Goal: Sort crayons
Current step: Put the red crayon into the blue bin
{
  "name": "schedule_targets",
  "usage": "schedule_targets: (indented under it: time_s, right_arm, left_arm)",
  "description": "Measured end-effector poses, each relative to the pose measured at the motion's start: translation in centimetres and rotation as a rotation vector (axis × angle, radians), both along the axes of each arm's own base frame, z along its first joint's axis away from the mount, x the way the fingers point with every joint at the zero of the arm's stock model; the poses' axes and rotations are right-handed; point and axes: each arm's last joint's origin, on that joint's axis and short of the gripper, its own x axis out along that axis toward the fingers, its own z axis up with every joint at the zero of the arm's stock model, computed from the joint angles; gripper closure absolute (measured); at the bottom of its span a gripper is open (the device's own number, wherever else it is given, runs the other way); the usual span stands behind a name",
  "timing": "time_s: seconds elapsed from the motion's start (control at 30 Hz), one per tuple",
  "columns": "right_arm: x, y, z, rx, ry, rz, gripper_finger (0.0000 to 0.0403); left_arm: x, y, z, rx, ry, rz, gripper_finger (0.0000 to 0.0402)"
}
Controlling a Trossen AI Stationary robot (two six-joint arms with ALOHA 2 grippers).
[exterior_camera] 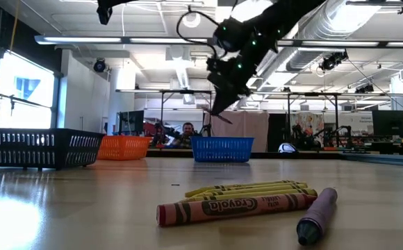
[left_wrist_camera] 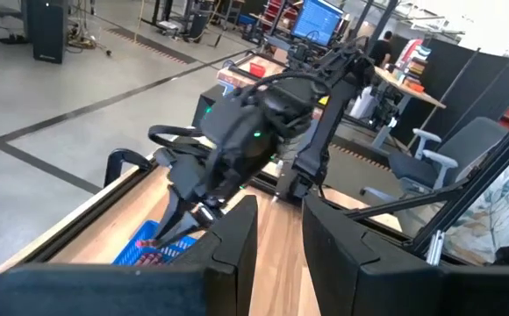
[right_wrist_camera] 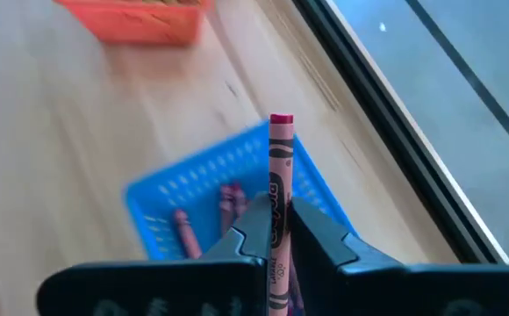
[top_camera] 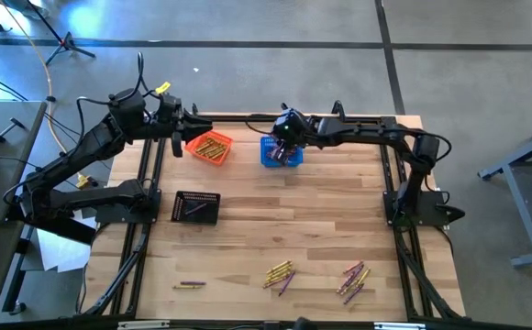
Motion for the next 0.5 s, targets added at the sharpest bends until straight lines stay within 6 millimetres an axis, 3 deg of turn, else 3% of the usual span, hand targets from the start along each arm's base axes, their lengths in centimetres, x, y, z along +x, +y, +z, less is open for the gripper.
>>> schedule_targets:
  time_s: [0.2,0.5]
  right_arm:
    - [-1.5,-1.7,-1.6,0.066,0.028,-0.023,0.0384]
    - [-1.9,-1.7,-2.1,0.172,-0.001,-0.045,0.0384]
  left_arm:
    - [0.0,0.2,0.0,0.018,0.007,0.074,0.0321]
    - [-0.1,0.4,0.0,0.062,0.020,0.149,0.0321]
